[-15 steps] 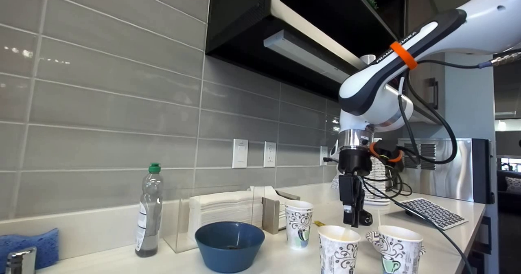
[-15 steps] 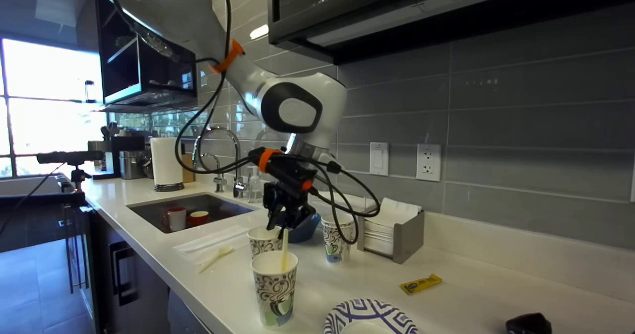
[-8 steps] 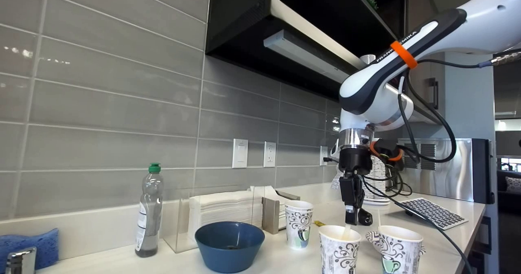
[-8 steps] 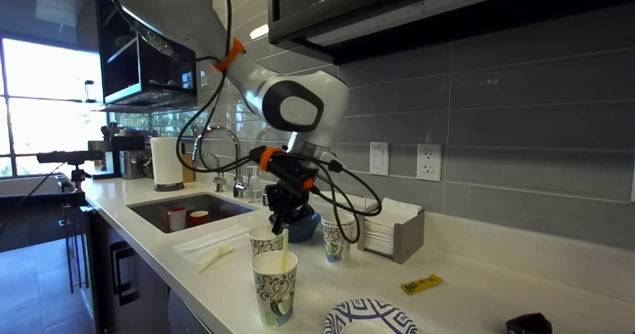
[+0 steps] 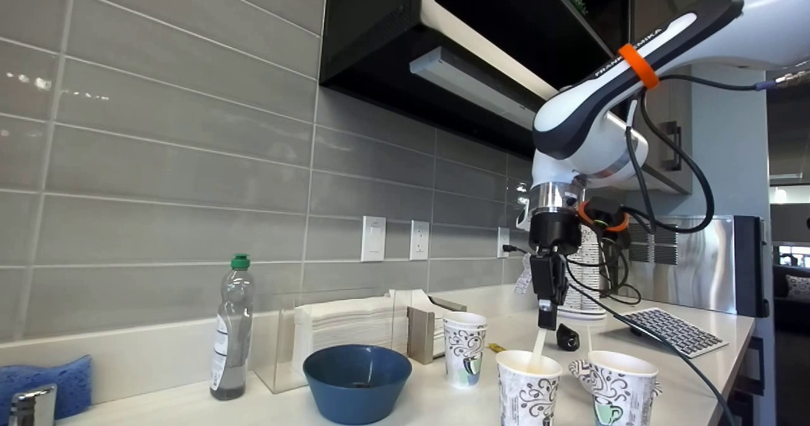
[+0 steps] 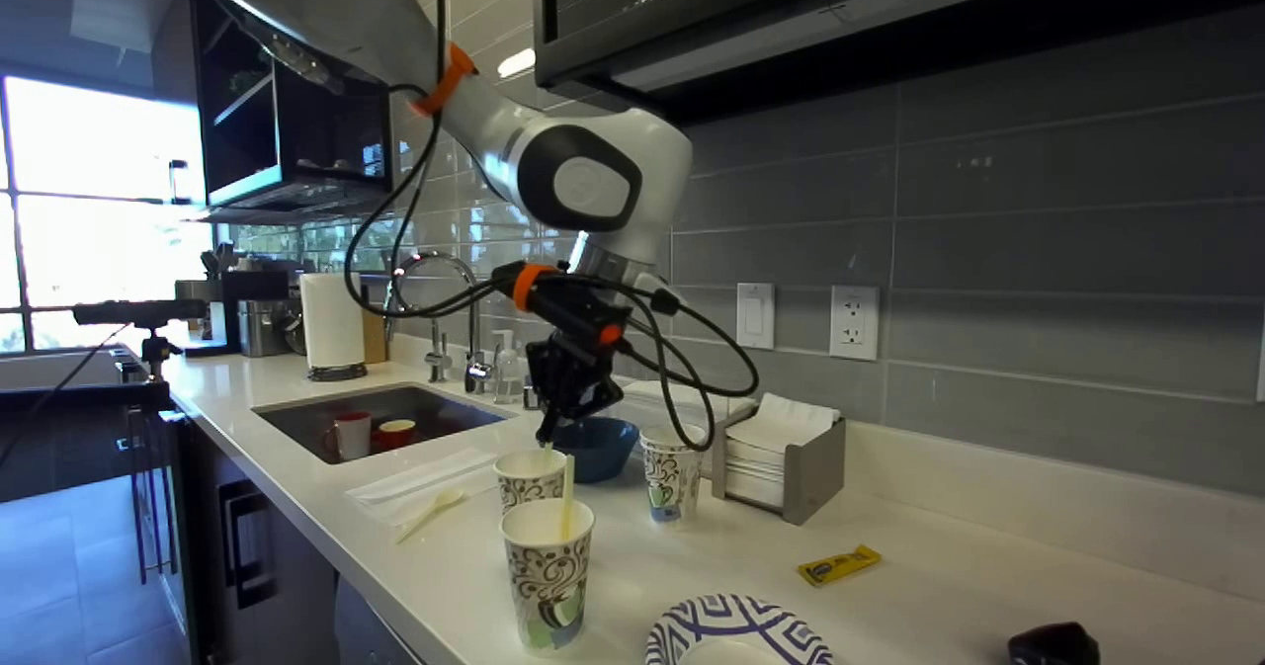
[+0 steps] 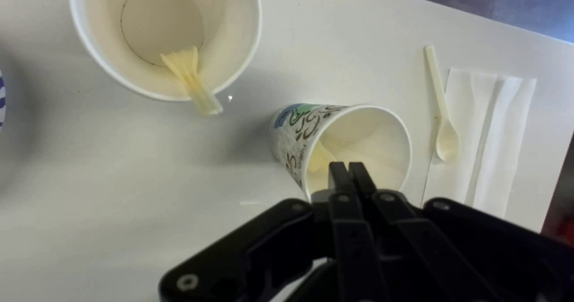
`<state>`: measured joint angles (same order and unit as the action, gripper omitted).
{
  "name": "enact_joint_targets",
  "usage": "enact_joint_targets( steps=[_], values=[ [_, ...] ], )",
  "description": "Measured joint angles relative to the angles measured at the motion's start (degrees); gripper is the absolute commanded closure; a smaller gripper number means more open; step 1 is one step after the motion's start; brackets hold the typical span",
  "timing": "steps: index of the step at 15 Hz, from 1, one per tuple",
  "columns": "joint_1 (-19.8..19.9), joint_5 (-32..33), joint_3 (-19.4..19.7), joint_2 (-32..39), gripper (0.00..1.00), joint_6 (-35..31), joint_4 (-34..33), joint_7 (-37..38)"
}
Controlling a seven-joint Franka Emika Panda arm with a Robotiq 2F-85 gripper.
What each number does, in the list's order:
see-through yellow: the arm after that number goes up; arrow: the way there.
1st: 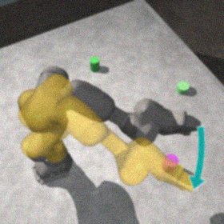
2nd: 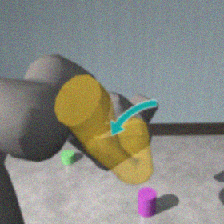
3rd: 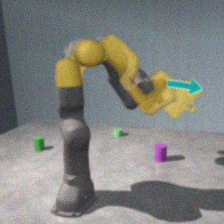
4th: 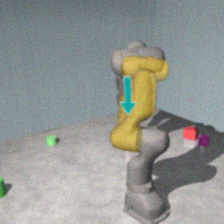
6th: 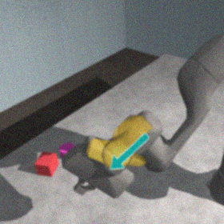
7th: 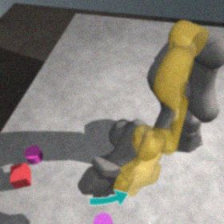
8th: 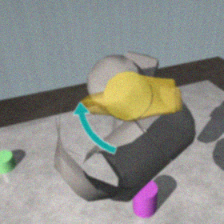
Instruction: Move the spoon to the cup to the left
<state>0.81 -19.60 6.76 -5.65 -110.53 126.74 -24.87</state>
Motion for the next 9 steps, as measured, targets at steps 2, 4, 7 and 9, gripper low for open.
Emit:
enact_joint_targets(
  steps=[2, 4, 7, 9],
  values=[
    [0.0, 1.1, -0.5, -2.6, 0.99, 2.2, -0.3, 2.6],
    [0.0, 3.4, -1.2, -6.0, 0.99, 4.5, -0.5, 6.4],
    [0.0, 8.9, -2.8, -11.3, 0.99, 8.6, -1.4, 13.4],
    [0.0, 11.9, -3.7, -14.7, 0.99, 11.2, -2.1, 17.4]
  ],
)
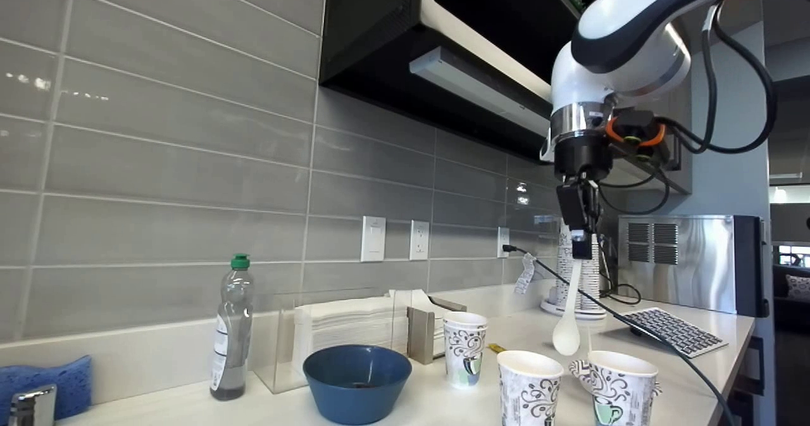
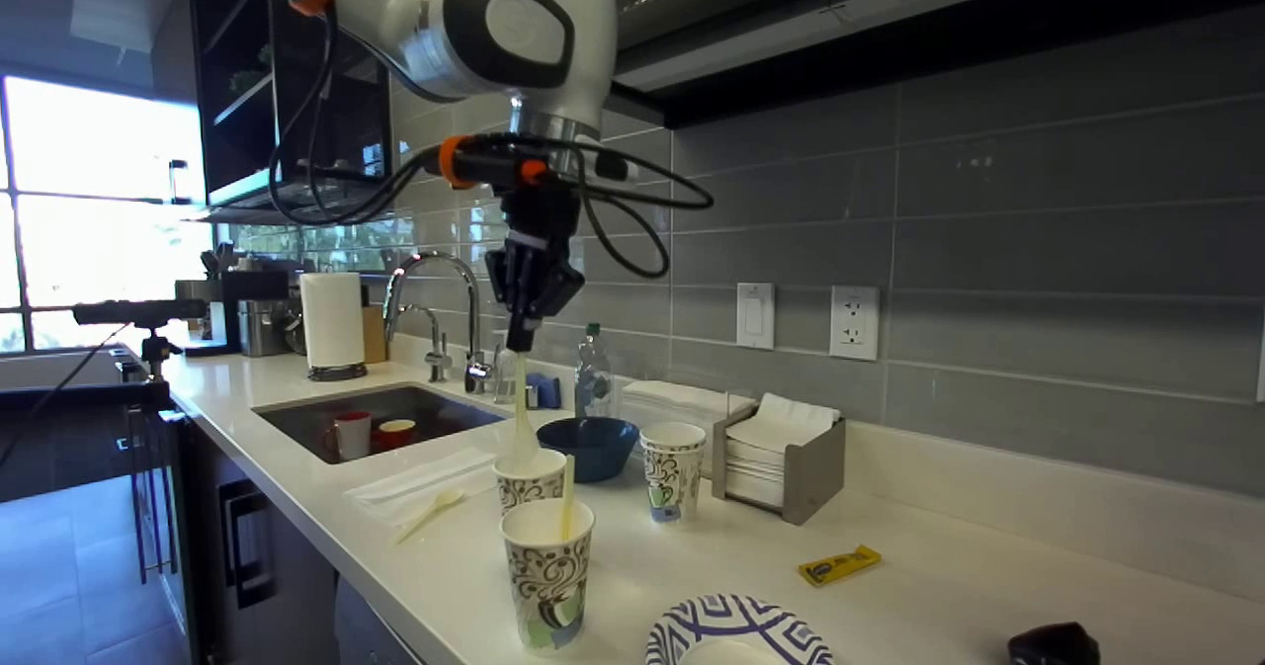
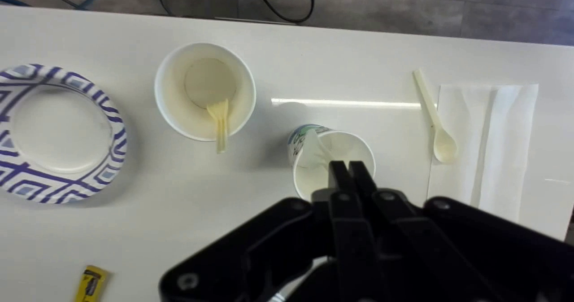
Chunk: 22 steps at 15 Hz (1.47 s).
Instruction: Move the spoon to the cup to the left
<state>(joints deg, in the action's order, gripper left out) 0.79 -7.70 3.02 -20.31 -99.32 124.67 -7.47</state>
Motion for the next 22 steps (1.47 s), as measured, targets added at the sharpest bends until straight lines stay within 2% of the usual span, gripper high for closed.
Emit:
enact_joint_targets(
  steps=[4, 10, 17, 22],
  values=[
    [0.0, 2.7, -1.3, -5.1, 0.99, 1.7, -1.4, 5.8],
    [0.6, 2.9, -2.4, -5.4, 0.99, 3.1, -3.0, 12.8],
    [4.0, 2.9, 1.4, -5.4, 0.99, 7.8, -1.9, 13.3],
    [6.5, 2.9, 5.4, -6.3, 0.99, 9.5, 1.8, 9.8]
  ],
)
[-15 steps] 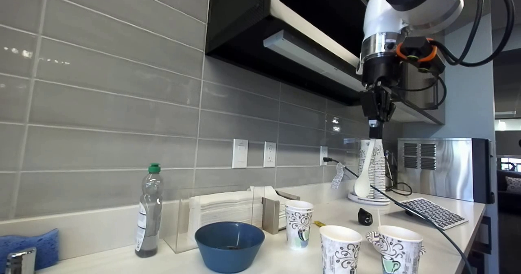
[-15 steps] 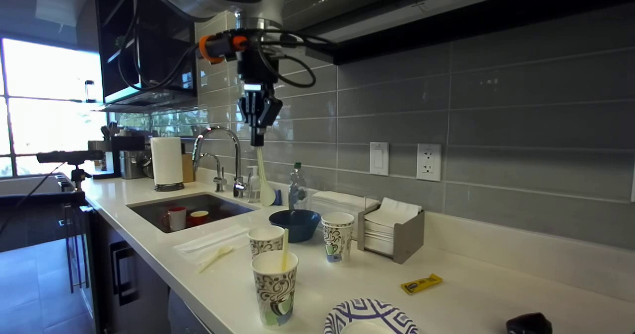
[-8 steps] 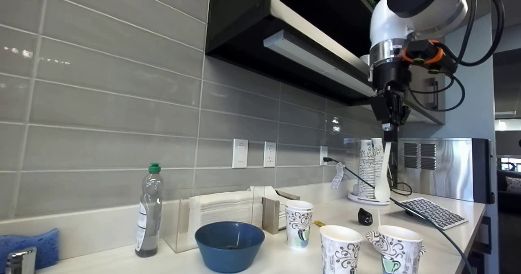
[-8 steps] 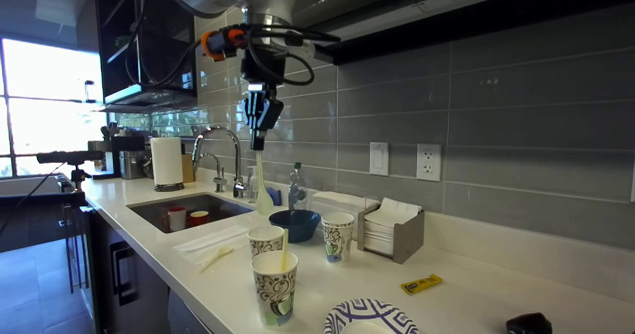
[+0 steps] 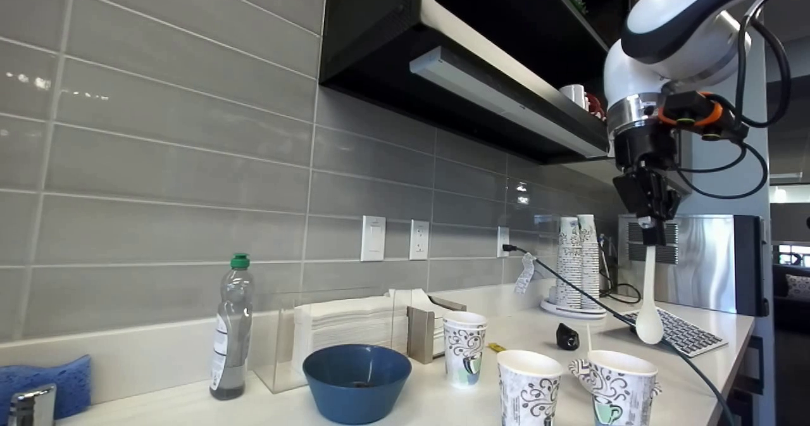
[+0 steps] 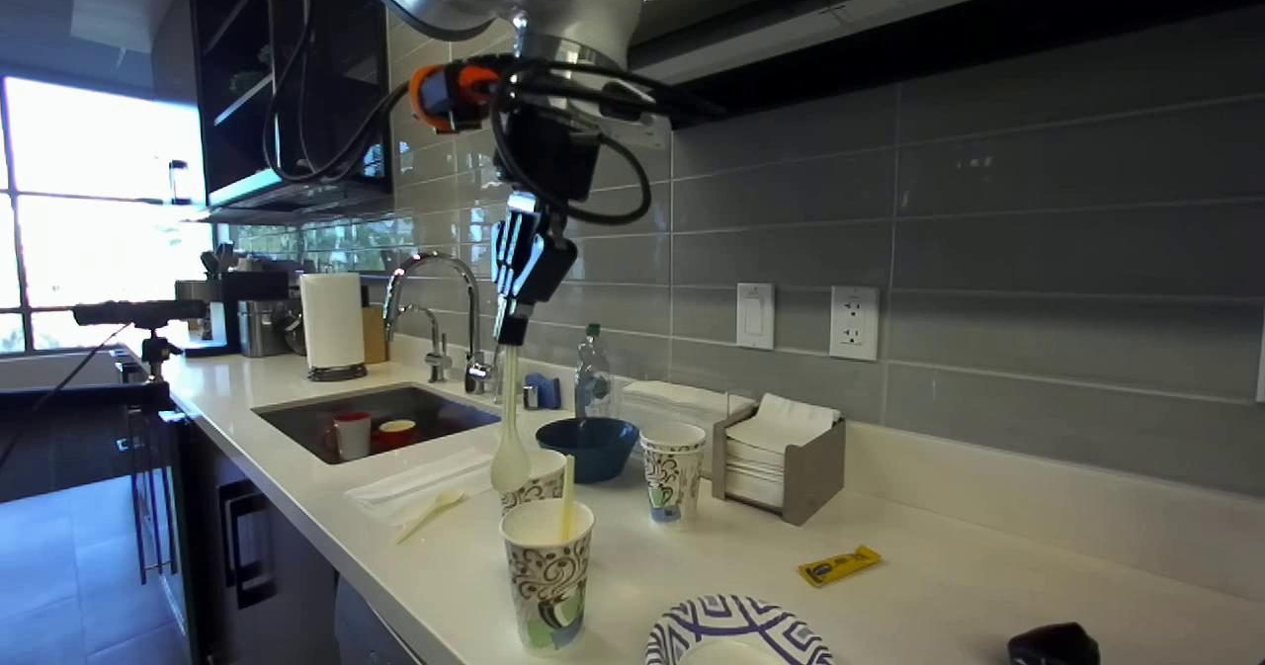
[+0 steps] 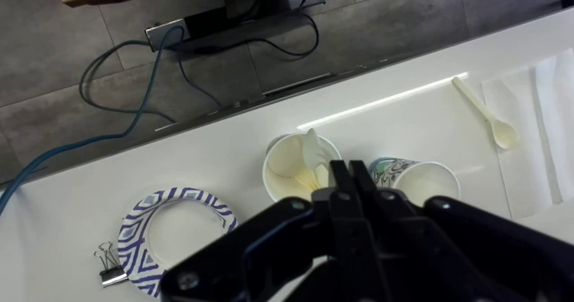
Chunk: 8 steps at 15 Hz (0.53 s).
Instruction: Move the spoon to the cup to the left
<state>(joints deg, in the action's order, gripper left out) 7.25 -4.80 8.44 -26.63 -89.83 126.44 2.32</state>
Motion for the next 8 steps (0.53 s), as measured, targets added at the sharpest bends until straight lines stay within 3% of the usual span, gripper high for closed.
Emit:
enact_joint_targets(
  steps=[8],
  values=[
    [2.0, 0.0, 3.2, -1.2, 0.99, -4.1, 4.5, -6.4]
  ],
)
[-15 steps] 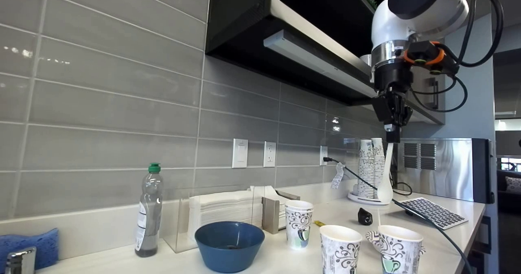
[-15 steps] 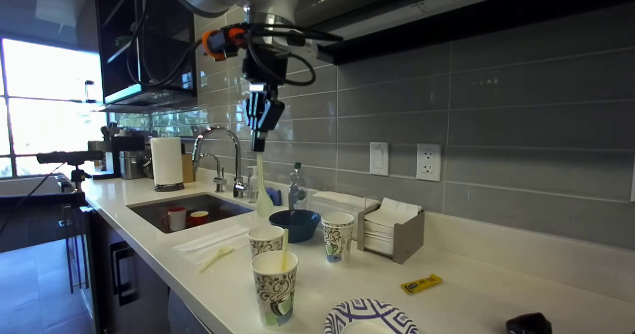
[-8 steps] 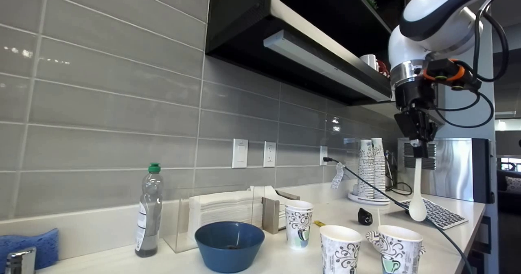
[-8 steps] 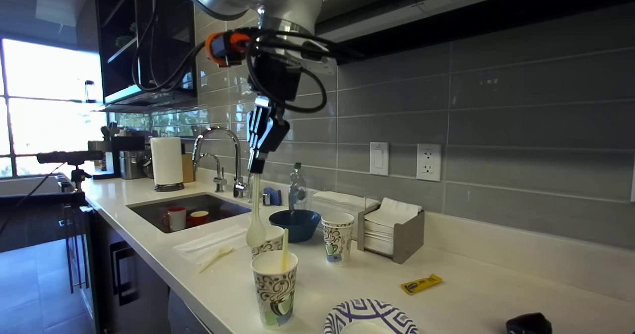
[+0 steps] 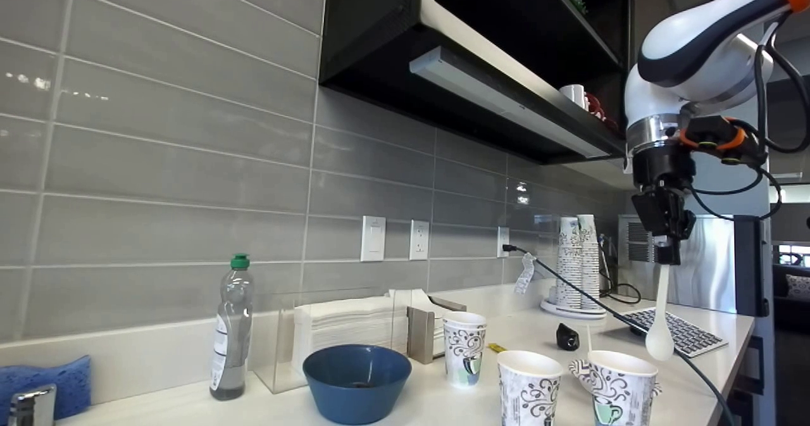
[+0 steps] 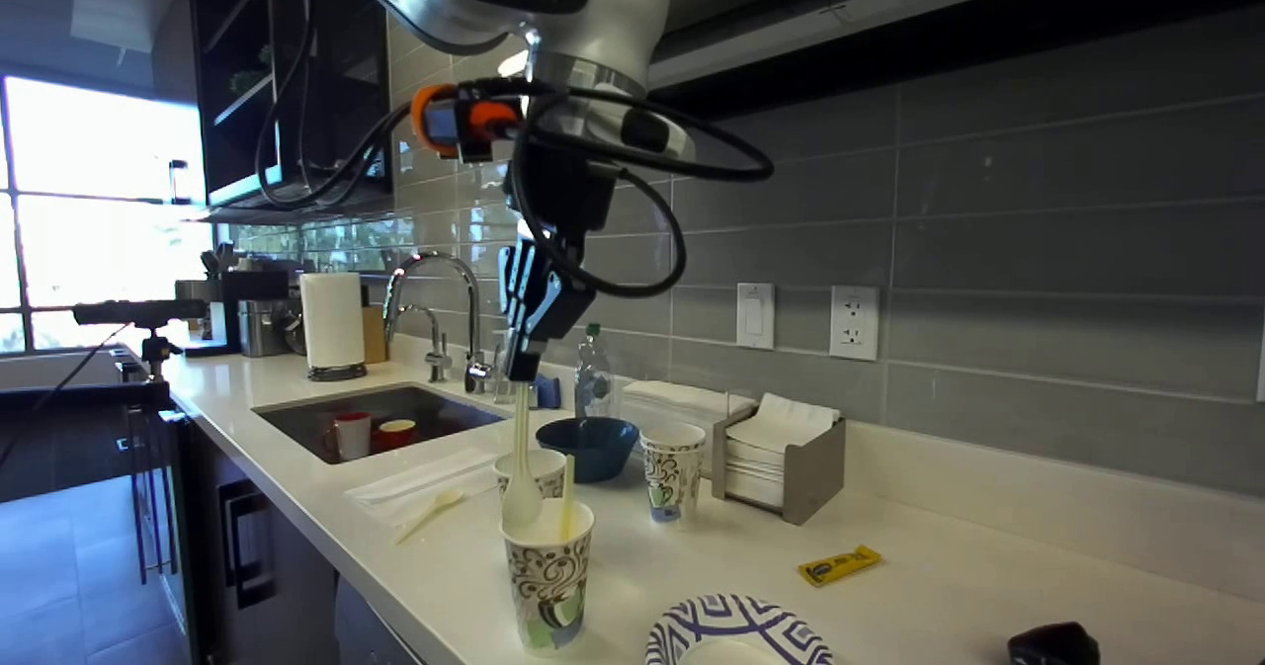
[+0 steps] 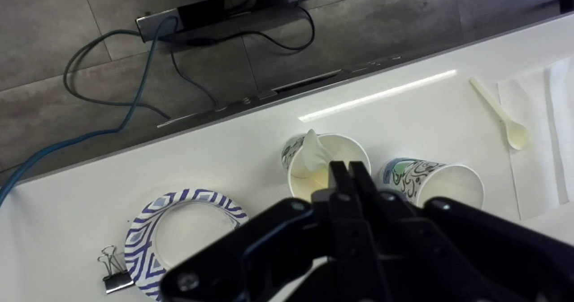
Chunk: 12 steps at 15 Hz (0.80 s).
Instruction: Move the spoon to the cup to the left
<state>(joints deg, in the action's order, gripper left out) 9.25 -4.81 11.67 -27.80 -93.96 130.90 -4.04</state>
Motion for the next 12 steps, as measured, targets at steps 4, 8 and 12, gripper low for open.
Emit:
enact_joint_targets(
  steps=[4, 8, 12],
  values=[
    [-0.2, -0.7, 0.0, -0.2, 0.99, -4.9, 0.9, -1.8],
    [-0.6, -2.6, 0.0, 0.8, 0.99, -7.9, 2.5, -3.3],
    [-1.3, -4.8, 0.0, 3.3, 0.99, -9.8, 3.2, -5.0]
  ],
)
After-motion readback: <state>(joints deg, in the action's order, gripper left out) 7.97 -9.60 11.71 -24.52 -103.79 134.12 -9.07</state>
